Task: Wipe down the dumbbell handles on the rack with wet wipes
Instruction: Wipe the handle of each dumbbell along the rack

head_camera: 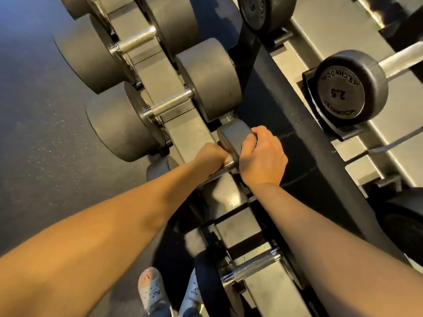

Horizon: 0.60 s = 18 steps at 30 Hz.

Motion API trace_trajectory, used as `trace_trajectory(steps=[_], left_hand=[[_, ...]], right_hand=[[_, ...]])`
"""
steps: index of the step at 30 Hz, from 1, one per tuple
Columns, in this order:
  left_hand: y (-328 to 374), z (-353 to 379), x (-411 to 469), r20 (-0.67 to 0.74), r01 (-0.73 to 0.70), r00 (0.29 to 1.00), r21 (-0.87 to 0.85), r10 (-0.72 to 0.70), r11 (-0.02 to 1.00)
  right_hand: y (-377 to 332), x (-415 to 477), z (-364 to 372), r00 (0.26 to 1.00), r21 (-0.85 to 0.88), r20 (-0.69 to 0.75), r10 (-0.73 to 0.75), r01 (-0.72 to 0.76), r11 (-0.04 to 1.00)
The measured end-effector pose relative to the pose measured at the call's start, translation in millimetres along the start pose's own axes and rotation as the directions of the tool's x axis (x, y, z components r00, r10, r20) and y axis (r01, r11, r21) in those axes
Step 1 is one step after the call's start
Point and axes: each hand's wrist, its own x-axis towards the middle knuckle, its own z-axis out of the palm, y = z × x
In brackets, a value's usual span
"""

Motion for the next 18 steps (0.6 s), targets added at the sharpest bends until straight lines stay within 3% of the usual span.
trace_trajectory(steps=[2,4,5,7,11,14,16,18], left_hand=[[-21.0,10.6,-16.4,-0.123,-0.174,0.977,-0.011,0.172,0.985],[-33.1,16.9,-35.3,-0.137,-0.31,0.929,0.22,0.344,0.925],[-33.9,18.0,-39.6,-0.135,-0.349,0.905,0.313,0.405,0.883],[-31.2,15.2,-35.5,-0.154,-0.364,0.888,0.34,0.433,0.867],[-15.0,8.4,-14.6,-0.155,-0.243,0.951,0.16,0.267,0.957],[-6.2,-3.0,14.9,-0.065,0.008,0.998,0.015,-0.007,1.0],[-0.7,-11.9,24.3,0.123,0.146,0.982,-0.033,-0.141,0.989],[1.9,-14.3,24.9,0.333,0.239,0.923,-0.107,-0.191,0.965]], right_hand=[[-1.3,-0.5,-0.8,1.0,-0.005,0.004,0.018,-0.018,1.0],[-2.4,-0.6,-2.7,0.999,-0.014,0.015,0.034,-0.033,0.999],[-2.8,-0.4,-3.2,0.999,-0.02,0.02,0.039,-0.039,0.999],[-3.5,0.2,-3.6,0.998,-0.034,0.035,0.044,-0.043,0.998],[-2.4,2.0,-3.8,0.998,-0.06,0.047,0.049,-0.047,0.997],[-1.4,0.2,-3.2,0.999,-0.072,0.032,0.038,-0.035,0.997],[-1.2,-0.6,-1.6,0.999,-0.072,0.016,0.037,-0.036,0.997],[-0.6,-1.4,0.7,0.999,-0.074,-0.002,0.035,-0.035,0.997]])
